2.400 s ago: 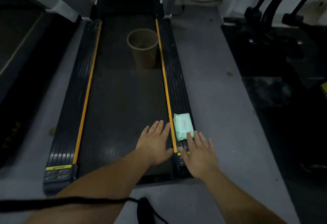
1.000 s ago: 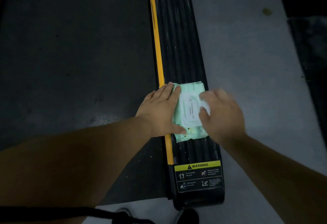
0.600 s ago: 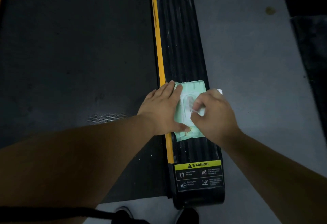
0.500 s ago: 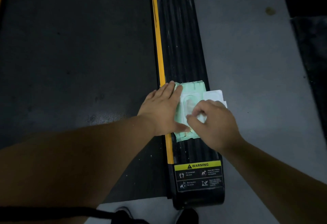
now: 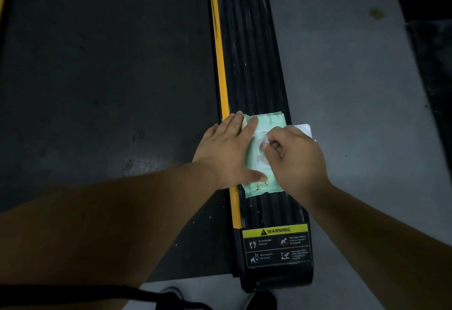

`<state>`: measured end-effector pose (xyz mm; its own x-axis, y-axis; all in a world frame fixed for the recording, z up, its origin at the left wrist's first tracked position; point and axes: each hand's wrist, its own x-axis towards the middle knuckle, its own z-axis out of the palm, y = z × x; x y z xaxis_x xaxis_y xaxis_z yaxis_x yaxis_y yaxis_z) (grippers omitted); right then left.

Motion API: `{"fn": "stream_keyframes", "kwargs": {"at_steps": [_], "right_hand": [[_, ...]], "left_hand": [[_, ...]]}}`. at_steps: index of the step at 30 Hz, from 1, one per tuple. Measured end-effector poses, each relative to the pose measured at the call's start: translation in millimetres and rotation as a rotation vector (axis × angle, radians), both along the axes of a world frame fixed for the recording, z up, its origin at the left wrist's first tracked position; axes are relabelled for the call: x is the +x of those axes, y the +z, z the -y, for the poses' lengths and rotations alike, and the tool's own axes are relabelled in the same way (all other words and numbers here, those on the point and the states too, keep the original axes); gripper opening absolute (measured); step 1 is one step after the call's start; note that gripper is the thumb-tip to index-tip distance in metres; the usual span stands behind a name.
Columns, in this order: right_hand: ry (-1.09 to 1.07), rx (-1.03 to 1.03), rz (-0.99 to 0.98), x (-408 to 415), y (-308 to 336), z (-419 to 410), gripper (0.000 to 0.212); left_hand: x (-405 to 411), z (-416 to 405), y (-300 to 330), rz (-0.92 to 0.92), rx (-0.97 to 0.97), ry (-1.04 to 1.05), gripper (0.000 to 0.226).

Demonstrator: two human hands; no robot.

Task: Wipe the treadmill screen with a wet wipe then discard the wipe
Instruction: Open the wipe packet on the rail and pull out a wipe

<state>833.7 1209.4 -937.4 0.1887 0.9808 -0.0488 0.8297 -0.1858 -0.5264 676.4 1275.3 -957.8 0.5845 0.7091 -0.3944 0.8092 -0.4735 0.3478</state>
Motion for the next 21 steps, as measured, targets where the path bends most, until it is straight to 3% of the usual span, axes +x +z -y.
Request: {"fn": "stream_keyframes", "kwargs": {"at_steps": [12,21], "right_hand": [[-0.001,0.262,-0.128,3.5,76.0,1.9,0.006],[-0.180,0.374,-0.321,5.9,119.2,0.2,0.013]], "left_hand": [[8.7,-1.4,16.0,-0.132,-0.006,-0.002,0.124],[10.4,2.4,16.6,-0.150,-0.026,0.009,0.124]]}}
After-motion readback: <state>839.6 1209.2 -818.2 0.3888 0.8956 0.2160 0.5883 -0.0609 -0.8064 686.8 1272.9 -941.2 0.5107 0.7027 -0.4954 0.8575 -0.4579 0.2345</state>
